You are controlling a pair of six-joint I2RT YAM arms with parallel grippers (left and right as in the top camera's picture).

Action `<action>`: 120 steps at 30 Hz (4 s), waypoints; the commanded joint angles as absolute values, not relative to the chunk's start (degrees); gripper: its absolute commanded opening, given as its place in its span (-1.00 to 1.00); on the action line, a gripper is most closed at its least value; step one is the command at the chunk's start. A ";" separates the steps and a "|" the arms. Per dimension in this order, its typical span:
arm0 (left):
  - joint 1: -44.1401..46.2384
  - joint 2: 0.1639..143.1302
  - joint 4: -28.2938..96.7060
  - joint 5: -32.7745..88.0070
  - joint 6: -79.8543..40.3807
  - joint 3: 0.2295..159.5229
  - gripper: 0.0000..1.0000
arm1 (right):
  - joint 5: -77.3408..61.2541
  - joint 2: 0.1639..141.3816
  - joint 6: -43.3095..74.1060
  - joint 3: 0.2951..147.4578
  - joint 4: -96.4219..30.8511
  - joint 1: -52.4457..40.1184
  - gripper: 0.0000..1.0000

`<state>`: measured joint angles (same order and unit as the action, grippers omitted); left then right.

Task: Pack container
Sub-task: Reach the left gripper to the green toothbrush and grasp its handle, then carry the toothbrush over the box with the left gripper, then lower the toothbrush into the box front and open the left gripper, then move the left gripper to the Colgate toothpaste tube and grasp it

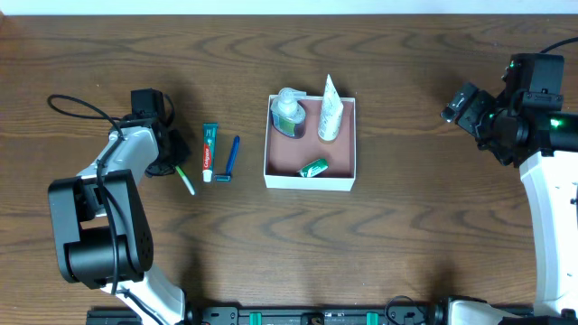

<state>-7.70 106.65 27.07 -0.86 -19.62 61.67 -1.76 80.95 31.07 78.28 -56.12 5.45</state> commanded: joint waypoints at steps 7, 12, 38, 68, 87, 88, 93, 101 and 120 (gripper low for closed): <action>-7.66 103.55 30.70 -1.10 -14.39 61.54 -0.86 | -1.96 81.17 31.90 78.89 -56.21 5.82 0.99; -7.53 97.12 34.13 -0.49 -13.76 61.87 -0.88 | -1.96 81.17 31.90 78.89 -56.18 5.82 0.98; 23.75 76.51 39.79 8.60 39.68 62.54 -0.88 | -1.96 81.17 31.90 78.89 -56.18 5.82 0.98; 33.36 89.80 15.22 8.56 55.72 62.54 0.42 | -1.96 81.17 31.90 78.89 -56.21 5.82 0.98; 25.93 74.08 34.52 -5.06 13.23 62.54 0.96 | -1.96 81.17 31.90 78.89 -56.18 5.82 0.99; 23.22 74.15 35.90 -8.34 7.27 62.52 0.96 | -1.96 81.17 31.90 78.89 -56.18 5.82 0.98; 12.19 76.90 37.23 -6.39 -5.21 62.37 0.96 | -1.96 81.17 31.90 78.89 -56.21 5.82 0.99; 4.16 88.31 33.85 -3.27 -5.04 62.37 0.96 | -1.96 81.17 31.88 78.89 -56.21 5.82 0.98; 3.92 103.98 29.45 -1.83 -5.02 62.37 0.41 | -1.96 81.17 31.88 78.89 -56.21 5.82 0.98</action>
